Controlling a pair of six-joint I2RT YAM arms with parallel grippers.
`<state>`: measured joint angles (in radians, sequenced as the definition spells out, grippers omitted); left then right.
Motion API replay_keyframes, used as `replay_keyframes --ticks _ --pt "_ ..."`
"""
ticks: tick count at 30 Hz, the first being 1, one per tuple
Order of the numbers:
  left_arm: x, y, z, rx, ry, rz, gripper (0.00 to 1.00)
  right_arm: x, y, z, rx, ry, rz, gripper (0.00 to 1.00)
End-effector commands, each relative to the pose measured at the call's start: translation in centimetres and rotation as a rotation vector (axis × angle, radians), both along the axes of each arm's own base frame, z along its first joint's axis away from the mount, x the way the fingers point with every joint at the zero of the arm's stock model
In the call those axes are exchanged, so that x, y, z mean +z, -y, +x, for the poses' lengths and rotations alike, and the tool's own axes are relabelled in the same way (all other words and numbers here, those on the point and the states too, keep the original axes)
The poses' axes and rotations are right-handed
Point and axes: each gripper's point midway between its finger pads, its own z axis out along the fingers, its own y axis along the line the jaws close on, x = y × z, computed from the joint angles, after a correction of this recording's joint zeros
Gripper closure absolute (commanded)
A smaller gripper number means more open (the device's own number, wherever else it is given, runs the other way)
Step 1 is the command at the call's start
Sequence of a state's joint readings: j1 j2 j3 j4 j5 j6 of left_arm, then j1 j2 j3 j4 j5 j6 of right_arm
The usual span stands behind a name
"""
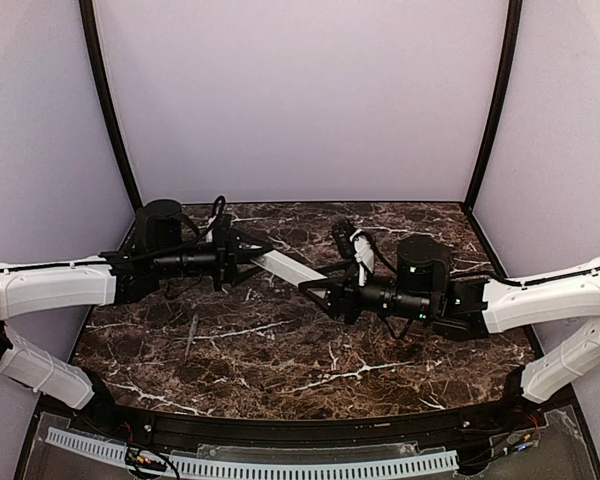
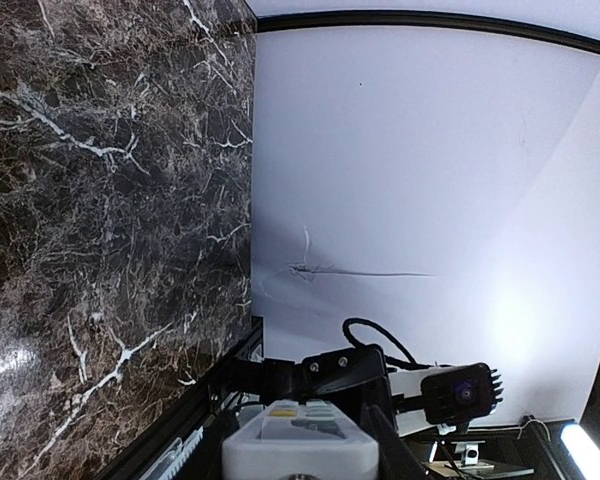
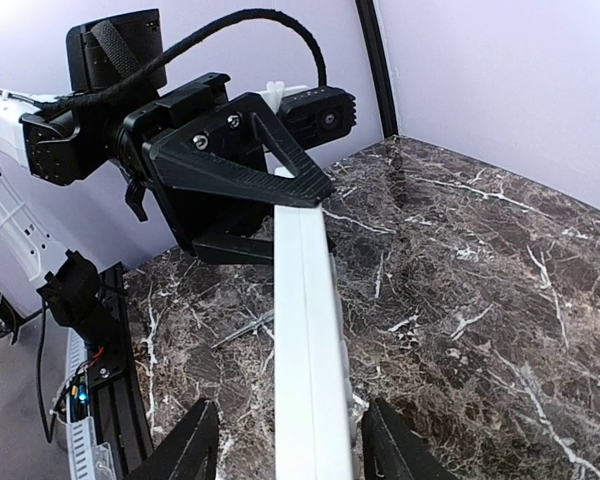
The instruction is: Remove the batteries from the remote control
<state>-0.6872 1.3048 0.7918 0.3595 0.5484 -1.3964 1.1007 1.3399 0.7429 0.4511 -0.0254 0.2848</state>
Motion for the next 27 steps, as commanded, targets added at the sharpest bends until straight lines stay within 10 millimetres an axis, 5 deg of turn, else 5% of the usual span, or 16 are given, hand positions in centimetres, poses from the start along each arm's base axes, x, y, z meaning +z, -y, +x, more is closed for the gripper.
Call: replay_keyframes --ticks 1,12,17,27 --pt "1.9 -0.3 -0.1 0.012 0.033 -0.073 0.99 0.7 -0.7 0.0 0.007 0.034 0.033 0.56" --pt "2.6 -0.4 -0.2 0.013 0.059 -0.115 1.00 0.3 -0.7 0.0 0.007 0.028 0.031 0.68" --pt "2.9 -0.4 -0.3 0.010 0.065 -0.141 1.00 -0.2 -0.7 0.1 -0.002 0.019 0.020 0.54" --pt "3.0 -0.5 -0.4 0.013 0.080 -0.146 1.00 0.3 -0.4 0.1 -0.005 0.027 0.031 0.54"
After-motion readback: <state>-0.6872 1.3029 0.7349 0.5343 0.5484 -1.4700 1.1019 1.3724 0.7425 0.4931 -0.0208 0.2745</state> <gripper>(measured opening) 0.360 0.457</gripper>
